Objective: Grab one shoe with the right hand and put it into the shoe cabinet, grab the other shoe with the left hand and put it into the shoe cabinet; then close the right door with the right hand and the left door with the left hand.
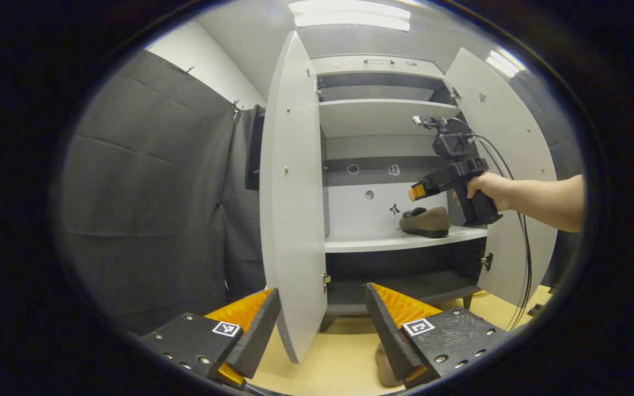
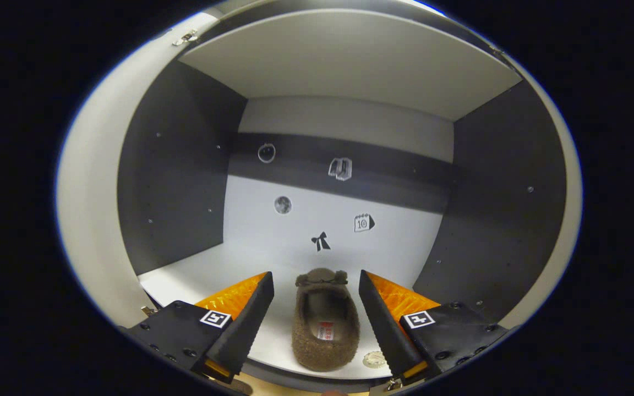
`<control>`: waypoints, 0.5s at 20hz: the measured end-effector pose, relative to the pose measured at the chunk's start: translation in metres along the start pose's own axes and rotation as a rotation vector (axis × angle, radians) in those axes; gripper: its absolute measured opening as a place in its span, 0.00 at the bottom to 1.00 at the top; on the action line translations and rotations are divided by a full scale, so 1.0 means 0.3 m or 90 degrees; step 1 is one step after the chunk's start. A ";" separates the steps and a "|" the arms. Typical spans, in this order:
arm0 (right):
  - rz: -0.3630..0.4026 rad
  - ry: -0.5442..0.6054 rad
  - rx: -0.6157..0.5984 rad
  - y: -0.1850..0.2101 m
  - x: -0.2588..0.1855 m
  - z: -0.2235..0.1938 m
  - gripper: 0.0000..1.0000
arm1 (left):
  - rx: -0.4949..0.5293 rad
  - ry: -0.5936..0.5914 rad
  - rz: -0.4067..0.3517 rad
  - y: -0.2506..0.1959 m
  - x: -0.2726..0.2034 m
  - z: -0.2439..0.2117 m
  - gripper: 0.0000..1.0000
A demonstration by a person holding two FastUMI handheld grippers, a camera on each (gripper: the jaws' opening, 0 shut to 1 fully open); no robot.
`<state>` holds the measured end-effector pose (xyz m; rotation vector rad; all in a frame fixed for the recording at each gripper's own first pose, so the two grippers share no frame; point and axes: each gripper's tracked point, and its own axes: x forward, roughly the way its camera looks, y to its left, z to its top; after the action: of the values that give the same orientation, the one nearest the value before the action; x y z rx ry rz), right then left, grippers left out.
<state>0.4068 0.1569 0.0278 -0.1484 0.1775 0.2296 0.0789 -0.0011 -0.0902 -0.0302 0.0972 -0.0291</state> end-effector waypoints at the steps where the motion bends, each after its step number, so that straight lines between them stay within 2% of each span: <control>1: 0.002 -0.016 0.001 -0.005 -0.041 0.016 0.98 | -0.002 0.005 -0.010 -0.017 0.008 -0.009 0.90; 5: 0.002 -0.076 0.018 -0.040 -0.215 0.043 0.98 | -0.007 0.028 -0.045 -0.073 0.051 -0.058 0.90; 10: -0.007 -0.092 0.026 -0.099 -0.402 -0.022 0.98 | -0.004 0.053 -0.081 -0.133 0.104 -0.138 0.90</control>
<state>0.2974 0.1015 0.0482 -0.0915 0.0378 0.2243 0.1049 -0.0431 -0.1330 -0.0411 0.1789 -0.1578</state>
